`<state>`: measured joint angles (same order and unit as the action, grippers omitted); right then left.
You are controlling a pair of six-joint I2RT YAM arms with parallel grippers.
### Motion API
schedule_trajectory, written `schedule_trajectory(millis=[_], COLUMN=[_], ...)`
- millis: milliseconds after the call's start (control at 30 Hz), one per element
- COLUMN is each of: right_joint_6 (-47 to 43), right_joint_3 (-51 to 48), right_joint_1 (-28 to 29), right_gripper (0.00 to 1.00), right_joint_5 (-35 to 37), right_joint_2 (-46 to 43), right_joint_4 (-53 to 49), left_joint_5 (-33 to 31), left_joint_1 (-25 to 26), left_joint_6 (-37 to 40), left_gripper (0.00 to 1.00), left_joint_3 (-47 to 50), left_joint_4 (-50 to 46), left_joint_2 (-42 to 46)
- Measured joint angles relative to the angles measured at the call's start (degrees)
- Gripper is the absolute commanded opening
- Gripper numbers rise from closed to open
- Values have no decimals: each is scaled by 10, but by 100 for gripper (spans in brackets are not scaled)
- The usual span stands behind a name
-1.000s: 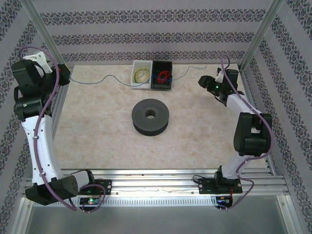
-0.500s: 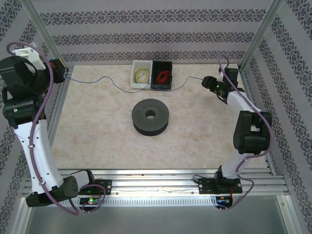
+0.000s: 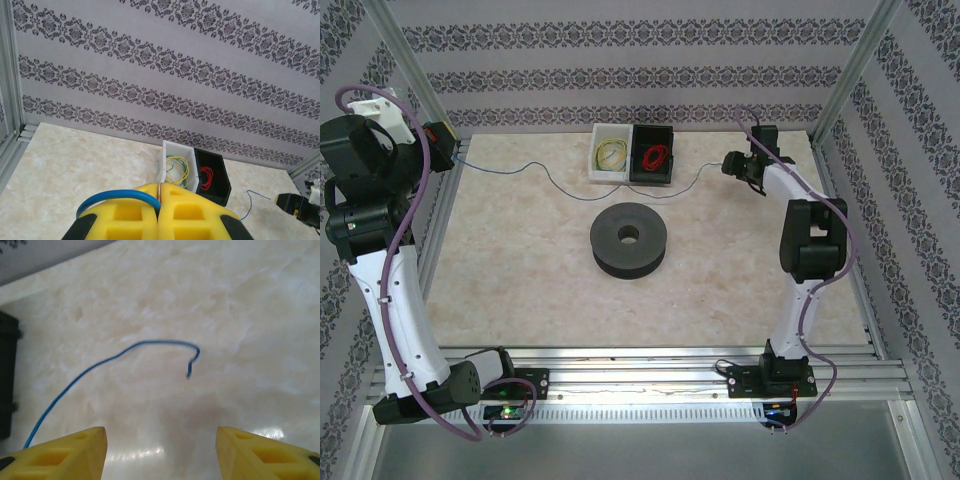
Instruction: Wrap the cables
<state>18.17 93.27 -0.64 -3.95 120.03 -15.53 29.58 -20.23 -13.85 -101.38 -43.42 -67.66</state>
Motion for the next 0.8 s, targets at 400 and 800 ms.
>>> schedule_trajectory(millis=[400,800], right_joint_6=[-37,-67], right_joint_3=[189,261], right_joint_1=[0,-3], right_gripper=[53,45], right_joint_5=[31,38], right_joint_2=[125,187], right_joint_4=[-109,-181], left_joint_5=[0,2], left_joint_1=[0,0], left_joint_6=[4,4], left_gripper=[0,0], left_joint_3=[0,0], left_joint_4=[-4,-4], left_joint_2=[0,0])
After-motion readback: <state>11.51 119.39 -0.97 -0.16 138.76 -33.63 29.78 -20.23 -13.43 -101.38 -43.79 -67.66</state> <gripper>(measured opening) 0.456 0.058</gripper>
